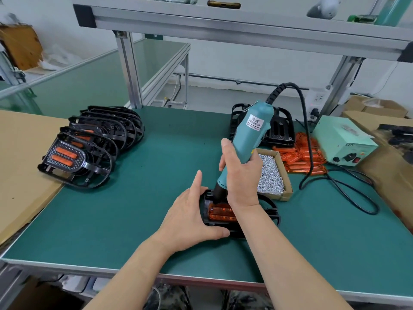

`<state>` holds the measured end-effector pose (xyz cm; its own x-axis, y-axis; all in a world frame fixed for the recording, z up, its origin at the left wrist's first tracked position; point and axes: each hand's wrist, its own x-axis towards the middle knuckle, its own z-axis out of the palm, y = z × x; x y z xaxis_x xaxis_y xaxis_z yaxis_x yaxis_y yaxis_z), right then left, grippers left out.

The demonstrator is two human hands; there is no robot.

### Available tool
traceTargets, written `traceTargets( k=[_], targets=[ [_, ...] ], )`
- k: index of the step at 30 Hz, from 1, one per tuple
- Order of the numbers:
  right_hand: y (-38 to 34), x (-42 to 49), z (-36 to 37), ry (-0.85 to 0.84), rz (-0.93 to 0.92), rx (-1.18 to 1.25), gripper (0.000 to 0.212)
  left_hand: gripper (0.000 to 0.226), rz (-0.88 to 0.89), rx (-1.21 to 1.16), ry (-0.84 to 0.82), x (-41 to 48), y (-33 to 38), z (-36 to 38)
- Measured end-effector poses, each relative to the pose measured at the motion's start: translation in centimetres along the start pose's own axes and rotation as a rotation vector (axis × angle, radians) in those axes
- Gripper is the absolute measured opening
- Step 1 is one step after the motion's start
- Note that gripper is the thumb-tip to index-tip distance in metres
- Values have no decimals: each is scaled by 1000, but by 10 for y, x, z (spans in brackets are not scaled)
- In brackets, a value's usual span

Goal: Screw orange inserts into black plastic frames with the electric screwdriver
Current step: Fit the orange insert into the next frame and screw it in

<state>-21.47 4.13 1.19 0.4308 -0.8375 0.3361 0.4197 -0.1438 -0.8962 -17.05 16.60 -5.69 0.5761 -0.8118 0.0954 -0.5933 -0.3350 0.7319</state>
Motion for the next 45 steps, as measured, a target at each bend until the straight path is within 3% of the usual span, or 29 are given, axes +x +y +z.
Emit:
traceTargets(
  k=[7, 11, 14, 18, 23, 25, 30, 34, 37, 41, 45],
  targets=[
    [-10, -6, -13, 6, 8, 91, 39, 143, 21, 9, 5, 0, 3, -1],
    [-29, -3, -13, -20, -50, 97, 33, 144, 25, 16, -1, 0, 3, -1],
    [-44, 14, -15, 85, -71, 134, 32, 143, 12, 15, 10, -1, 2, 1],
    [-33, 37, -30, 409, 170, 220, 45, 142, 17, 22, 7, -1, 0, 2],
    [-5, 48, -55, 586, 535, 332, 21, 142, 16, 27, -4, -1, -2, 1],
    [1, 48, -60, 571, 601, 338, 12, 142, 17, 27, -13, 0, -2, 1],
    [6, 48, -61, 519, 734, 352, 17, 141, 11, 38, -23, -1, -2, 0],
    [4, 46, -64, 528, 757, 429, 26, 139, 11, 56, -34, -1, -2, 0],
    [0, 44, -71, 470, 756, 479, 17, 135, 20, 77, -35, -2, -3, -1],
    [-15, 33, -79, 454, 754, 599, 40, 113, 107, 108, -18, -4, -3, 0],
    [-24, 13, -92, 340, 734, 472, 37, 69, 270, 176, -14, -10, -1, 4]
  ],
)
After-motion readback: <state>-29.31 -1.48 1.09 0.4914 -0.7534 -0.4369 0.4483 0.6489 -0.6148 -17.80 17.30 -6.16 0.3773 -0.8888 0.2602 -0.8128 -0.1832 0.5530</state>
